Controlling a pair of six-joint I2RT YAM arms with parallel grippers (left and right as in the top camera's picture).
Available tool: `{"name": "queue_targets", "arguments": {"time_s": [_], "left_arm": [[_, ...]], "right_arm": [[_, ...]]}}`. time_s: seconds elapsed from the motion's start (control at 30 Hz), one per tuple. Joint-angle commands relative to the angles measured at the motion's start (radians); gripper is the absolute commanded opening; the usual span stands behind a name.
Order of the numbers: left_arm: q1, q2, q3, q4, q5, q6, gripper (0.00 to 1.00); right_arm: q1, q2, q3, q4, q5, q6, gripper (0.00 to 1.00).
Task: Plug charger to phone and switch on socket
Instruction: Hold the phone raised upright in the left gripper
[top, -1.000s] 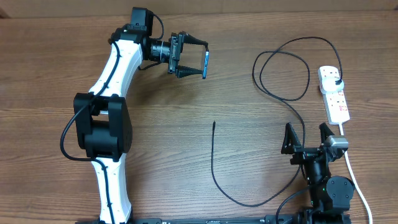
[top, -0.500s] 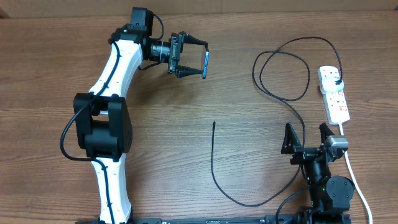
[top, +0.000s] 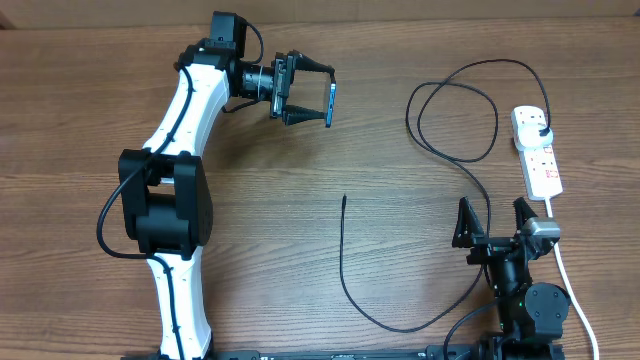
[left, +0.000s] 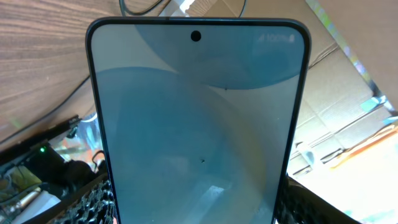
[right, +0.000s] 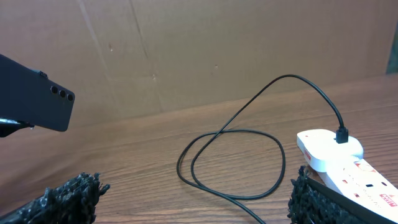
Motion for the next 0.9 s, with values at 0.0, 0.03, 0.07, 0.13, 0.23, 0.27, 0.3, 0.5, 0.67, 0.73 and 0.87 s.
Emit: {"name": "queue_targets", "arguments": {"time_s": [0.0,0.03,0.07,0.13,0.23,0.27,0.3,0.5,0.67,0.73,0.87], "left_arm": [[0.001,0.005,0.031,0.006,0.031,0.094,0.04],[0.001,0.005,0.031,0.008,0.026,0.123,0.04],[0.001,0.005,0.031,0.008,0.021,0.147,0.04],[0.001,0.005,0.031,0.008,-0.005,0.19,0.04],[0.001,0.005,0.031,0.007,-0.05,0.22,0.04],[0.001,0.005,0.031,0.008,-0.065,0.224,0.04],[0.001,0.005,0.031,0.008,-0.073,0.227,0.04],[0.001,0.005,0.031,0.031,-0.079,0.238,0.04],[0.001,0.005,0.031,0.039,-0.078,0.241,0.04],[0.001,0.005,0.031,0.045,-0.078,0.241,0.04],[0.001,0.005,0.031,0.045,-0.077,0.241,0.04]], "right_arm": [[0.004,-0.009,-0.011,0.003,0.009,-0.003,1.0],[0.004,-0.009,-0.011,0.003,0.009,-0.003,1.0],[0.004,-0.009,-0.011,0.003,0.009,-0.003,1.0],[0.004,-0.009,-0.011,0.003,0.009,-0.003,1.0],[0.004,-0.009,-0.011,0.003,0.009,-0.003,1.0],[0.004,-0.009,-0.011,0.003,0.009,-0.003,1.0],[0.004,-0.009,-0.011,0.003,0.009,-0.003,1.0],[0.004,-0.009,-0.011,0.003,0.008,-0.003,1.0],[0.004,-0.009,-0.011,0.028,0.008,-0.003,1.0],[0.004,-0.009,-0.011,0.023,0.014,-0.003,1.0],[0.004,-0.009,-0.011,0.025,0.013,-0.002,1.0]]}}
